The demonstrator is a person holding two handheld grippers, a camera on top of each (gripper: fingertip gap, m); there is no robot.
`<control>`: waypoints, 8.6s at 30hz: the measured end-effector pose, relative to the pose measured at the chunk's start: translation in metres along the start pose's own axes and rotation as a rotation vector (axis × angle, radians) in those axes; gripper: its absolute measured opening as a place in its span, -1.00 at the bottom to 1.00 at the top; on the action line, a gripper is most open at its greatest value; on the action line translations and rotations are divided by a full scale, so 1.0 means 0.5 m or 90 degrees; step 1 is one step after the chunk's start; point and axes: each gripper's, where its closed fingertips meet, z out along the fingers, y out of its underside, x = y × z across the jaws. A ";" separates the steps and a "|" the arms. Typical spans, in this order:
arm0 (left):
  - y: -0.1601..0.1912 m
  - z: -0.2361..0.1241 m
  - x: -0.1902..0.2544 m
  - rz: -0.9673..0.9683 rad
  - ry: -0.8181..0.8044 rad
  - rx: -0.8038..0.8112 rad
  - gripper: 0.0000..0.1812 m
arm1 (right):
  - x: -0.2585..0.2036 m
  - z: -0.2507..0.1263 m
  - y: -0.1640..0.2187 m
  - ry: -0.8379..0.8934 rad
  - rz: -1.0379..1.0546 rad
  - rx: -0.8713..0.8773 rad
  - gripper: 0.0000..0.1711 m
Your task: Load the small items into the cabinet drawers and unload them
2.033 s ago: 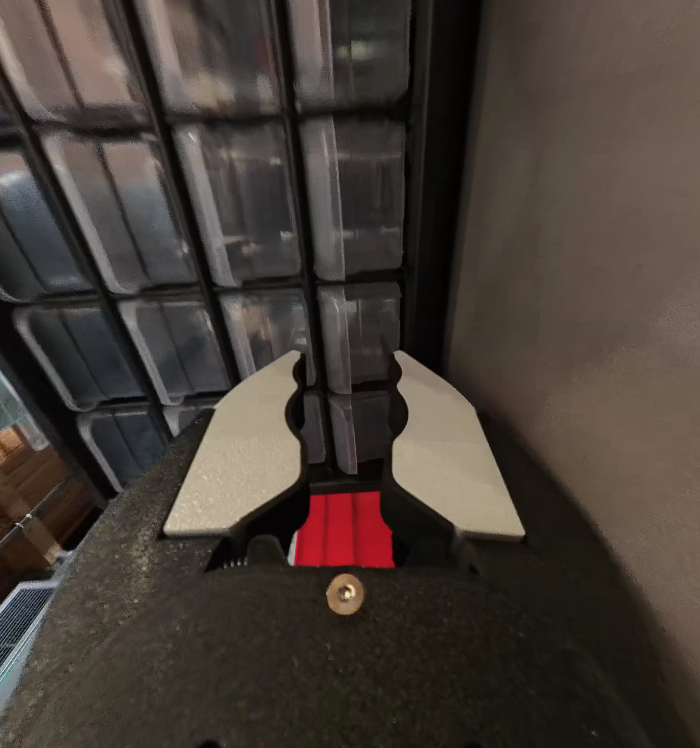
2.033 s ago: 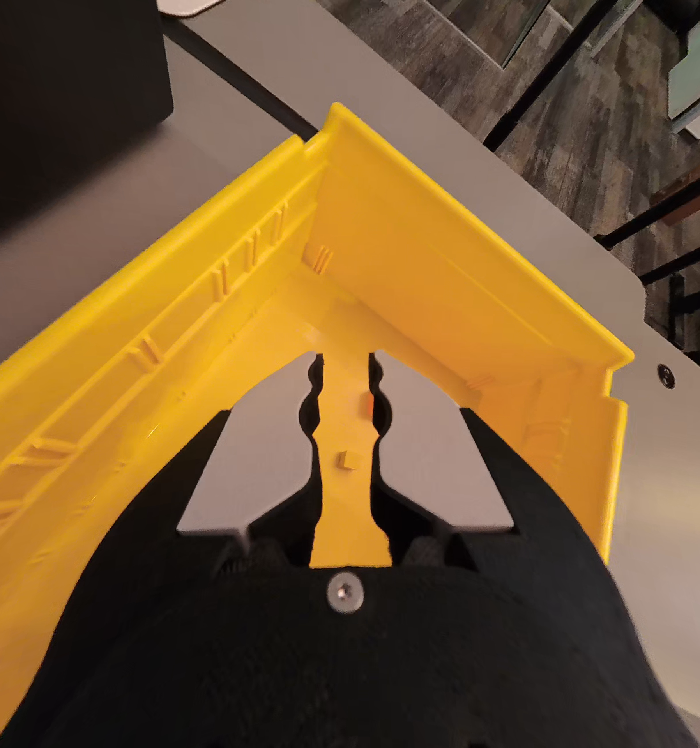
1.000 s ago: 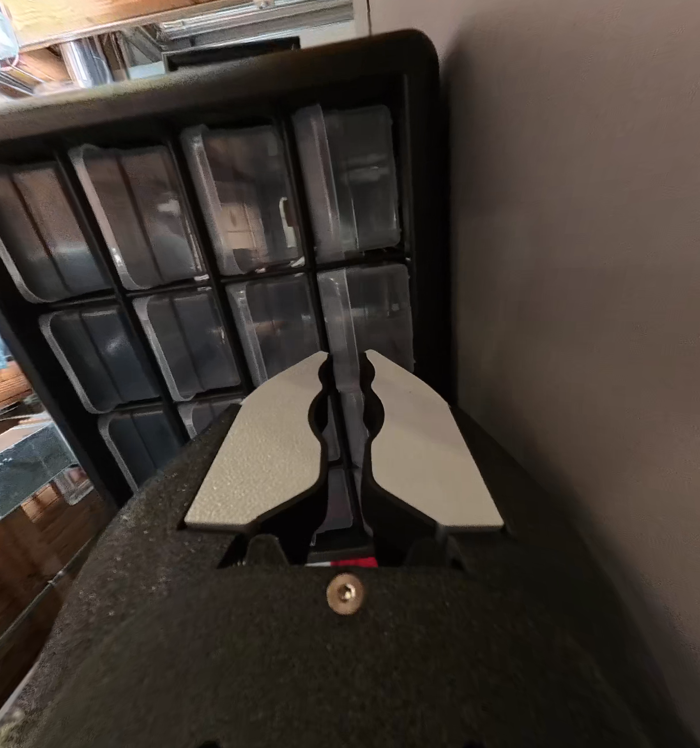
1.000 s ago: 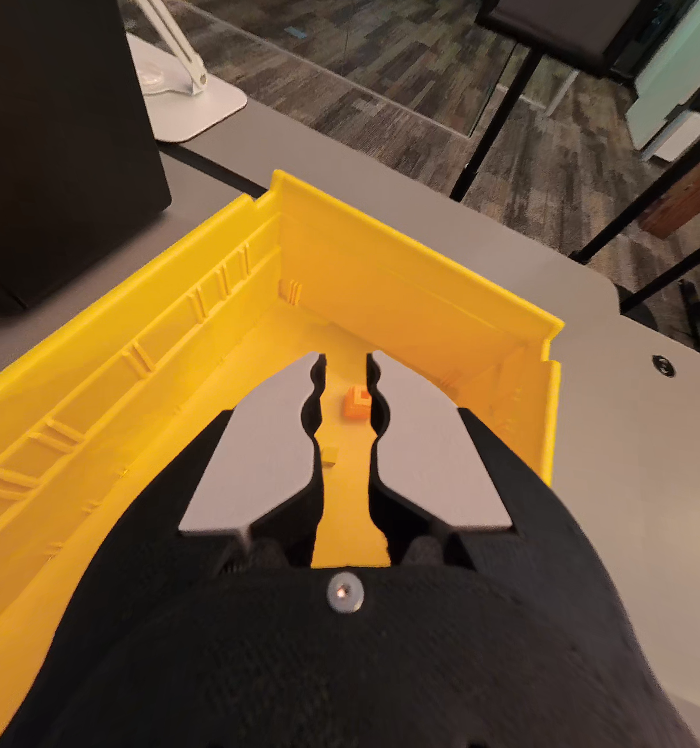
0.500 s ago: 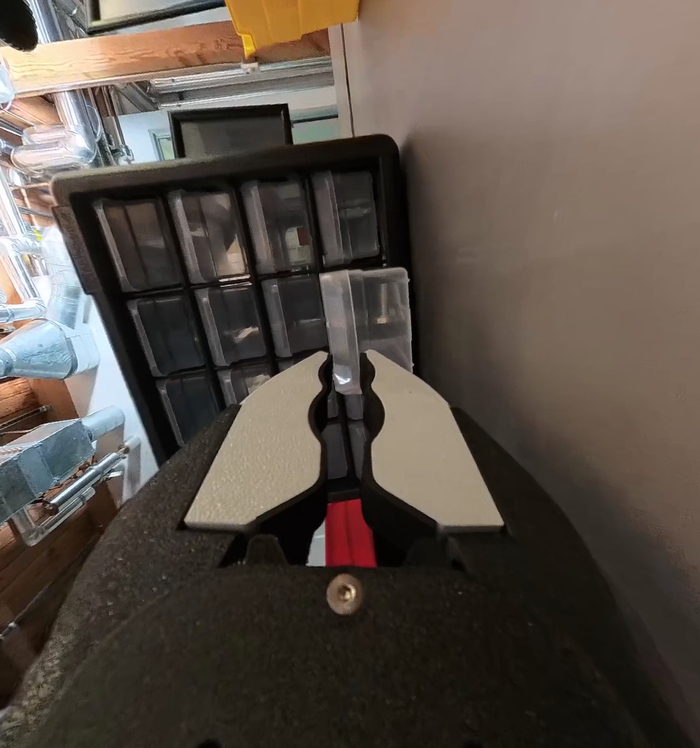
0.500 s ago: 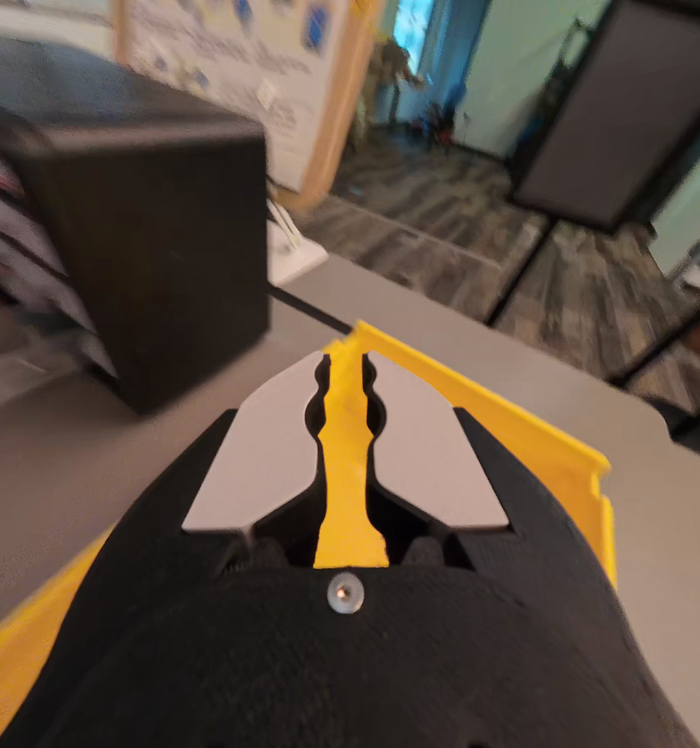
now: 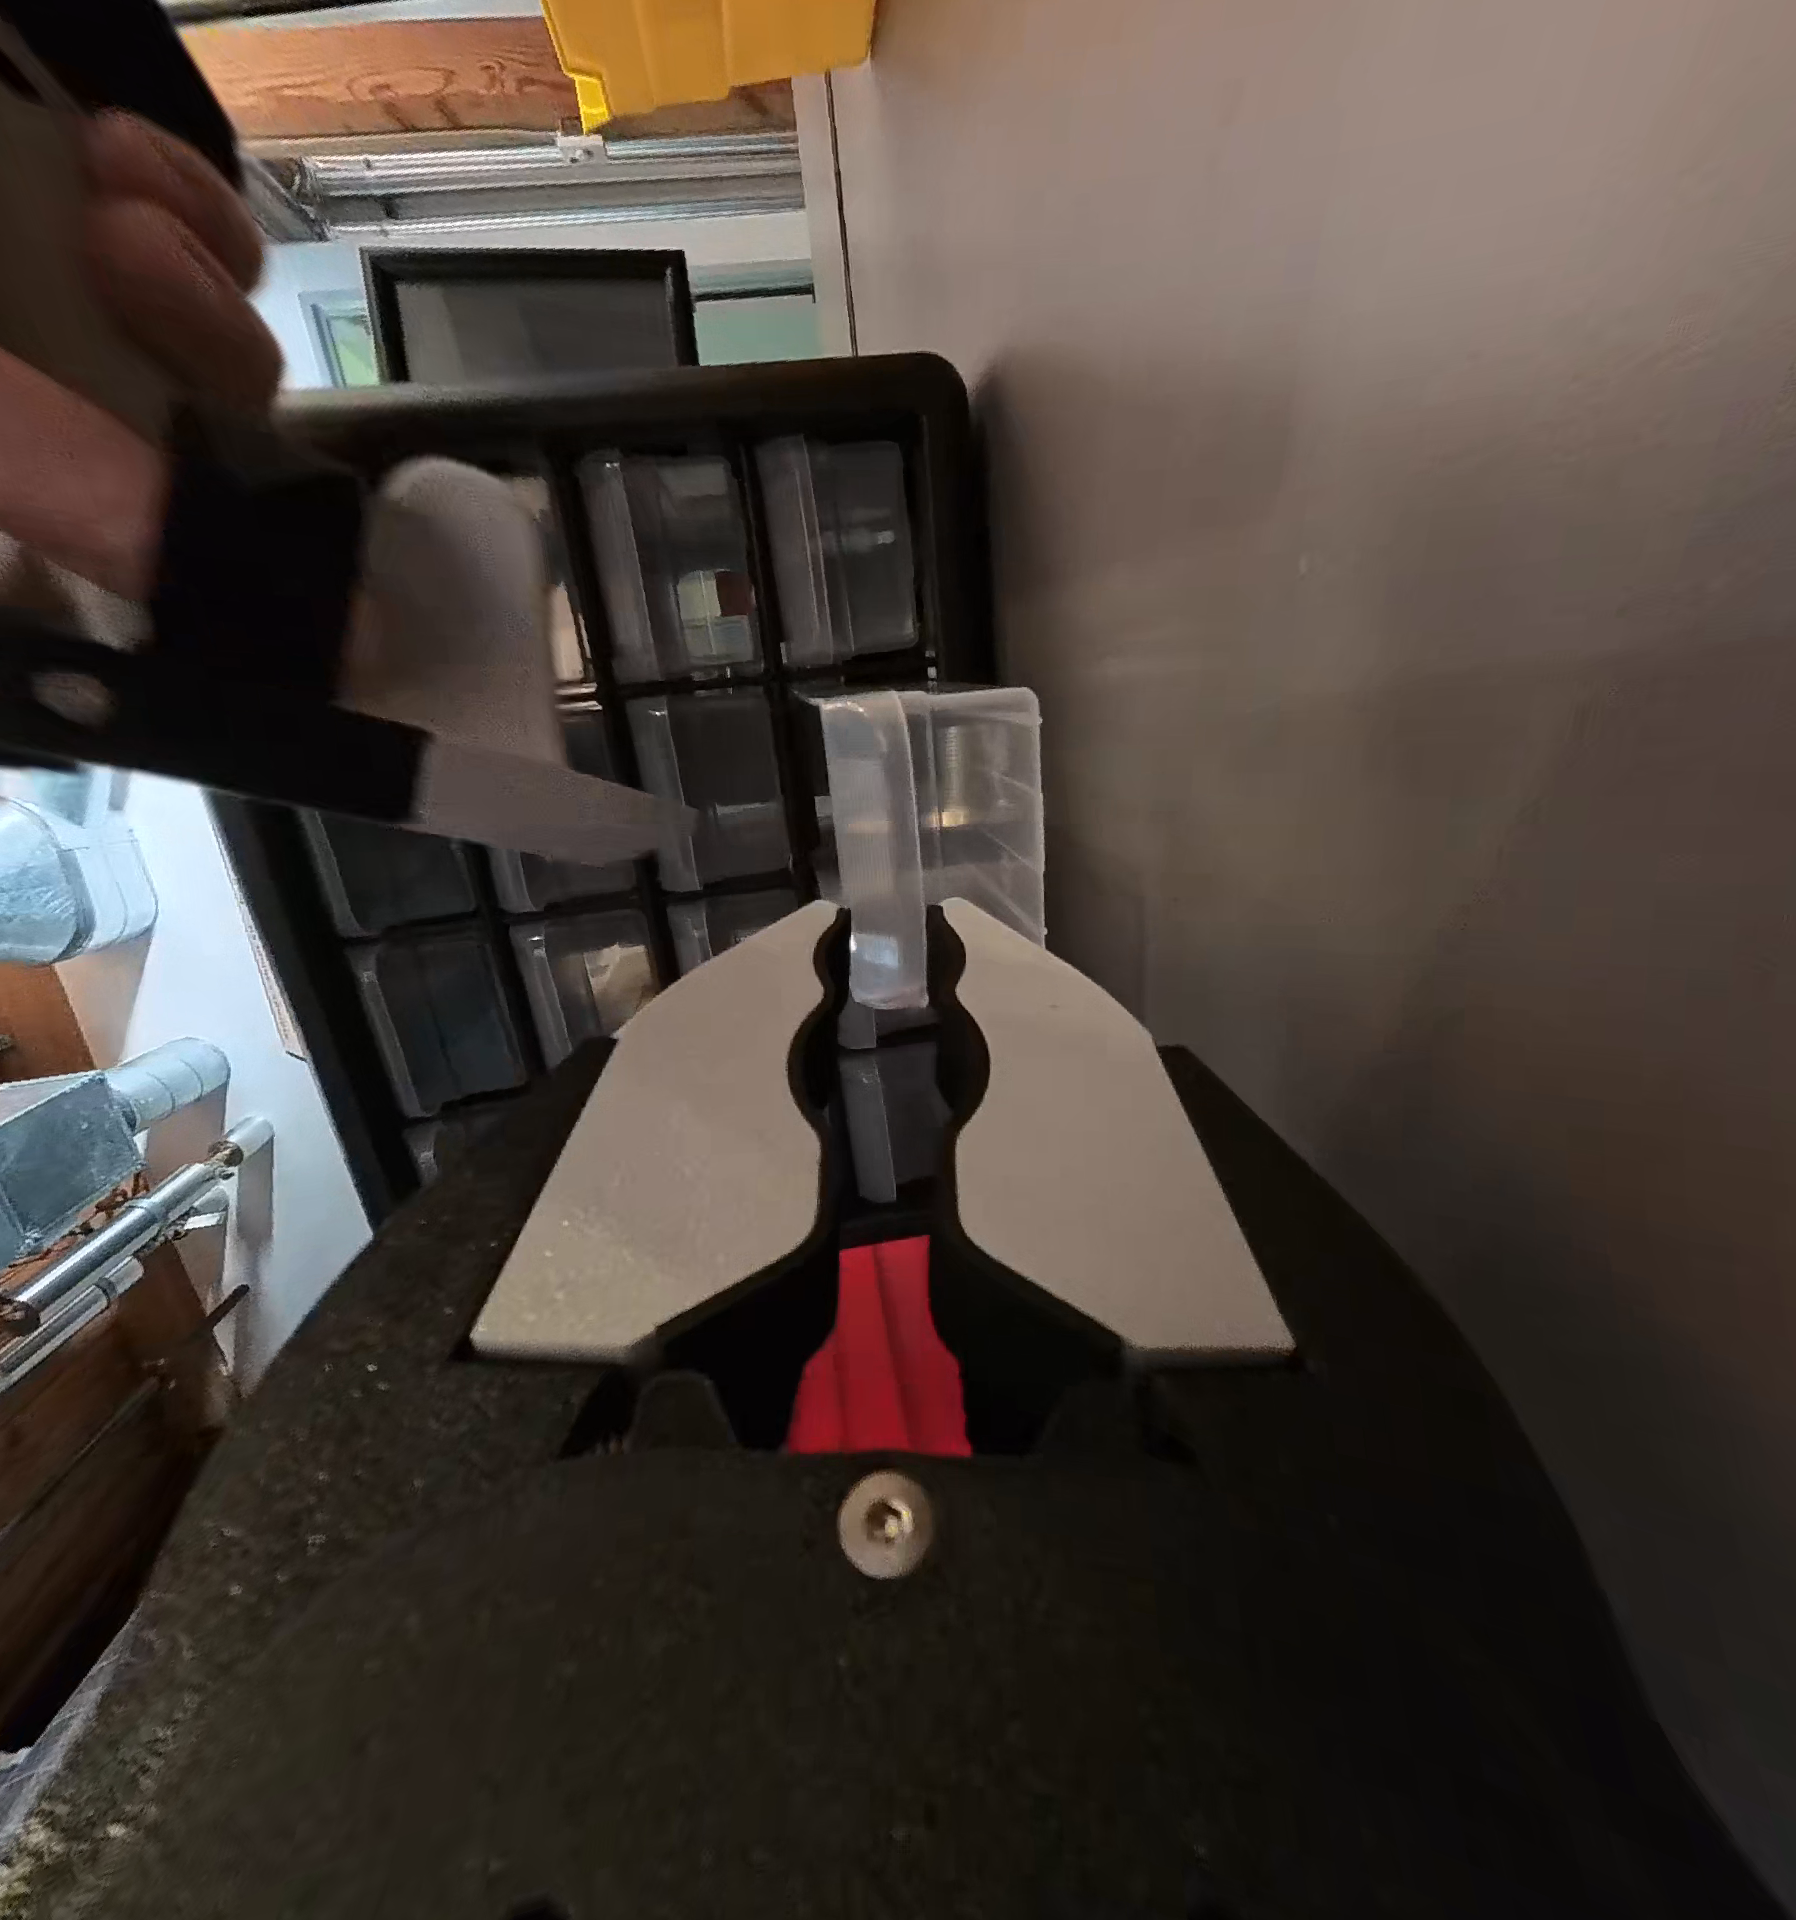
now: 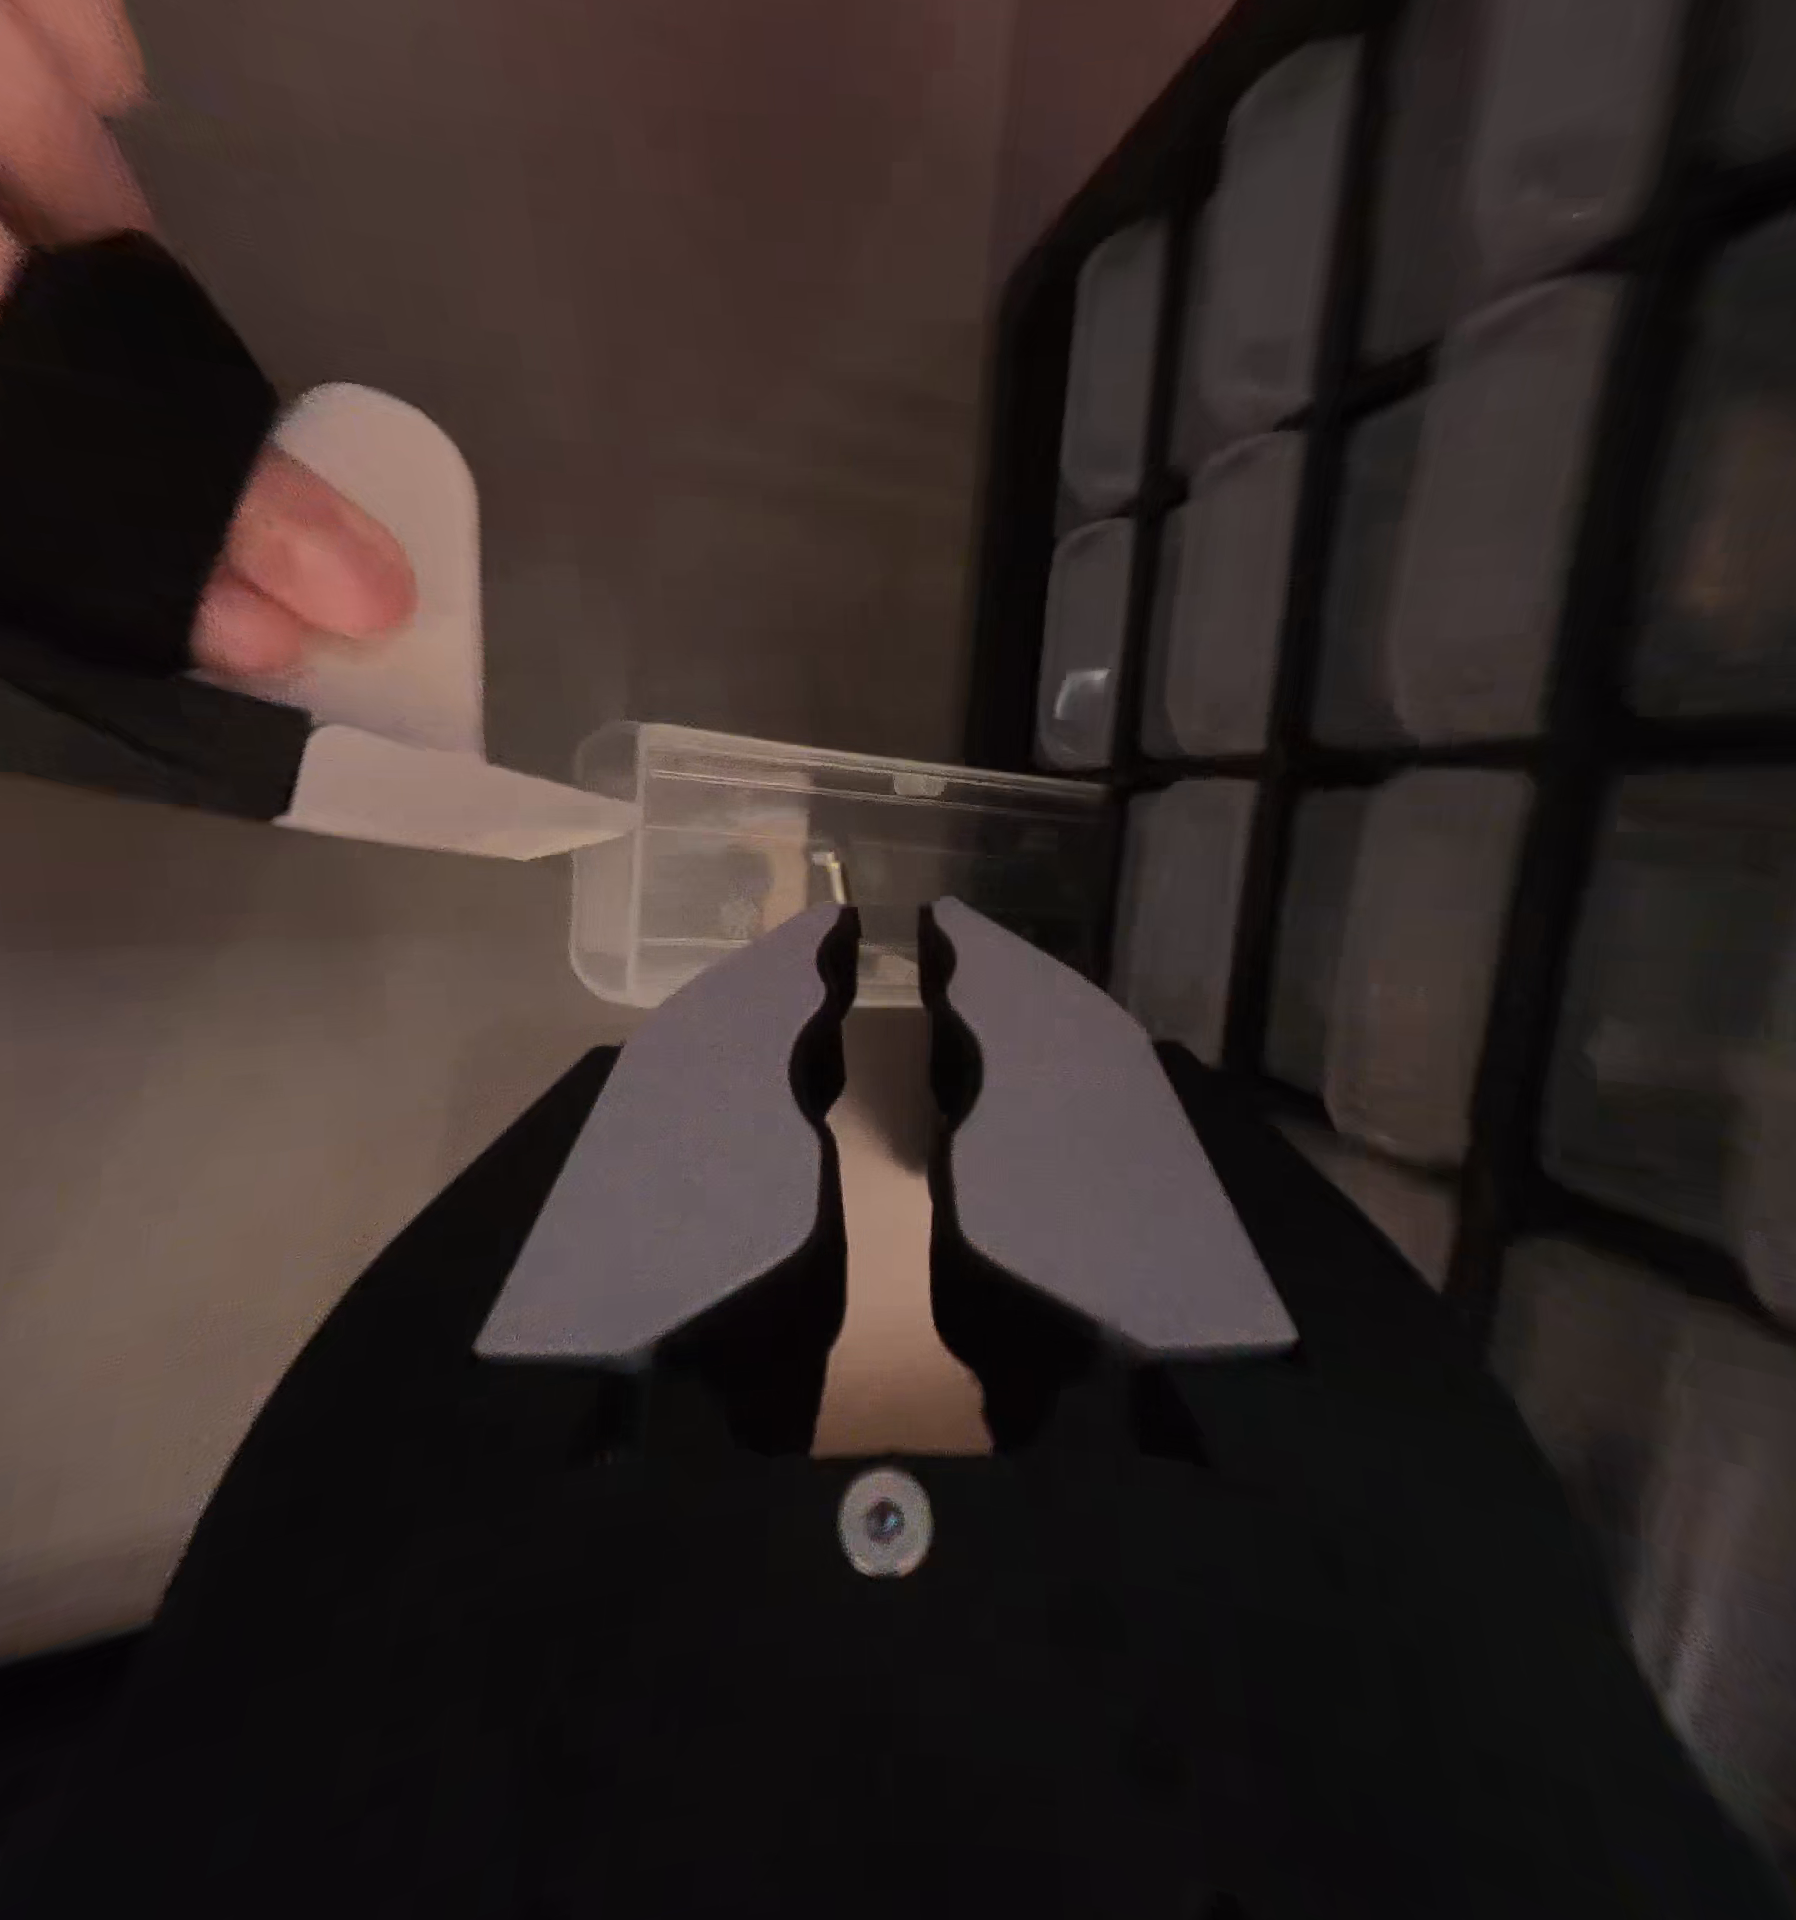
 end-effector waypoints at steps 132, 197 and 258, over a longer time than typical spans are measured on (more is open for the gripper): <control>-0.083 0.090 -0.120 0.008 -0.146 0.061 -0.89 | 0.144 -0.302 0.670 0.570 0.637 0.064 -0.90; -0.071 0.138 -0.126 -0.009 -0.118 0.020 -0.88 | -0.171 -0.164 0.623 -0.166 0.782 -0.327 -0.86; -0.042 0.134 -0.186 -0.464 0.012 0.073 -0.78 | 0.180 -0.438 0.599 0.570 0.674 0.036 -0.62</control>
